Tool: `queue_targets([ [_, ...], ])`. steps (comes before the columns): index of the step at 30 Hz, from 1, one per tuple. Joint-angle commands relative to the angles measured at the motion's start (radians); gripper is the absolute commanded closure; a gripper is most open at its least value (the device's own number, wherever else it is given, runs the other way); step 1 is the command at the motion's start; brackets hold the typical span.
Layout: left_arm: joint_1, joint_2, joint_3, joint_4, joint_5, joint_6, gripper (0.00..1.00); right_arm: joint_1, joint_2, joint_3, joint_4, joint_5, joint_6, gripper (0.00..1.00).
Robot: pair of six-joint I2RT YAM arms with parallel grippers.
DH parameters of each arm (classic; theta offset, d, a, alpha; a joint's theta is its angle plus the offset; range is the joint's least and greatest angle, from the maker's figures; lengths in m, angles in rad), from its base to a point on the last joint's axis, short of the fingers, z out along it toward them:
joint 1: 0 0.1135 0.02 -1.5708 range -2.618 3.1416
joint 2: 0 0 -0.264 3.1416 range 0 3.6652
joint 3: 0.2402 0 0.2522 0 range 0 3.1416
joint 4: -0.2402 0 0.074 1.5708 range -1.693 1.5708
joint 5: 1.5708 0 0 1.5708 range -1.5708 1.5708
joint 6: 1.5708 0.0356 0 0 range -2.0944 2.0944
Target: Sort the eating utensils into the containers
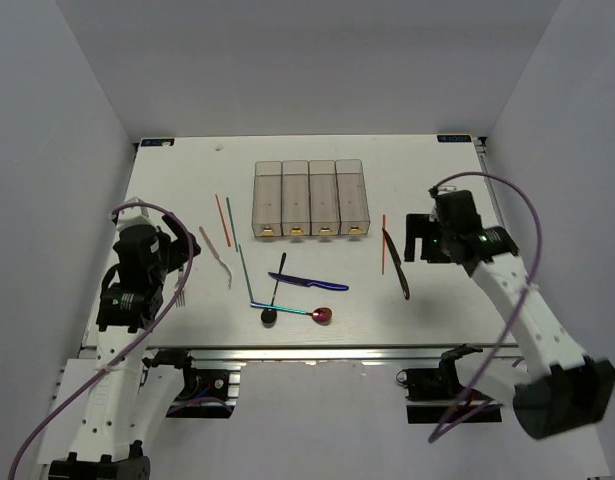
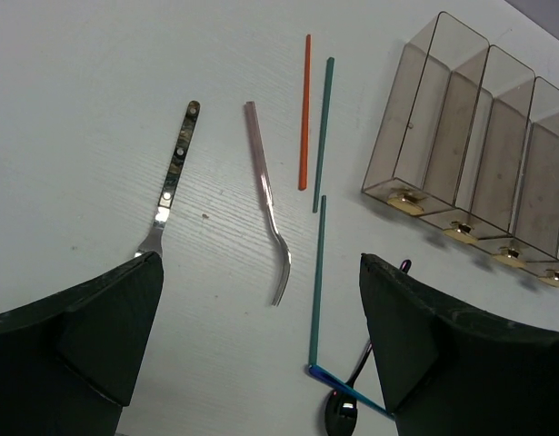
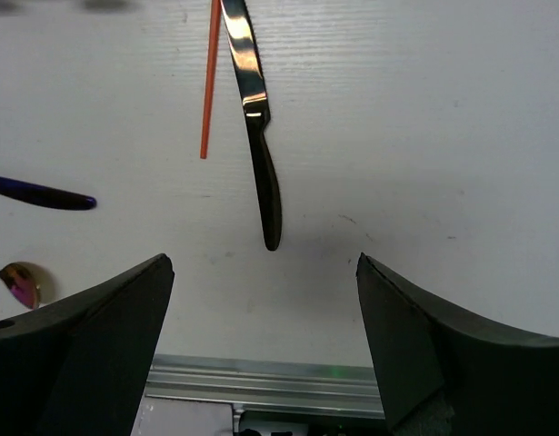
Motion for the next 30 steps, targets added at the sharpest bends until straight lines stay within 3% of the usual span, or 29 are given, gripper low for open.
queue_targets([
  [1, 0.006, 0.002, -0.01, 0.036, 0.031, -0.01, 0.02, -0.002, 0.149, 0.024, 0.028, -0.028, -0.026, 0.14],
  [4, 0.006, -0.015, -0.019, 0.05, 0.045, -0.008, 0.02, 0.001, 0.276, 0.024, 0.133, -0.052, 0.011, 0.19],
  [5, 0.006, -0.023, -0.021, 0.051, 0.049, -0.008, 0.02, 0.014, 0.317, 0.036, 0.153, -0.091, 0.011, 0.26],
  [9, 0.003, -0.007, -0.022, 0.05, 0.06, -0.007, 0.02, 0.047, 0.463, 0.031, 0.183, 0.029, -0.001, 0.35],
  [17, -0.036, -0.007, -0.024, 0.05, 0.052, -0.007, 0.02, 0.075, 0.56, -0.028, 0.257, 0.078, -0.033, 0.47],
  [22, -0.036, -0.001, -0.025, 0.05, 0.051, -0.007, 0.02, 0.075, 0.569, -0.071, 0.288, 0.072, -0.047, 0.49],
  [30, -0.036, 0.008, -0.024, 0.05, 0.051, -0.007, 0.02, 0.075, 0.644, -0.103, 0.343, 0.052, -0.062, 0.68],
])
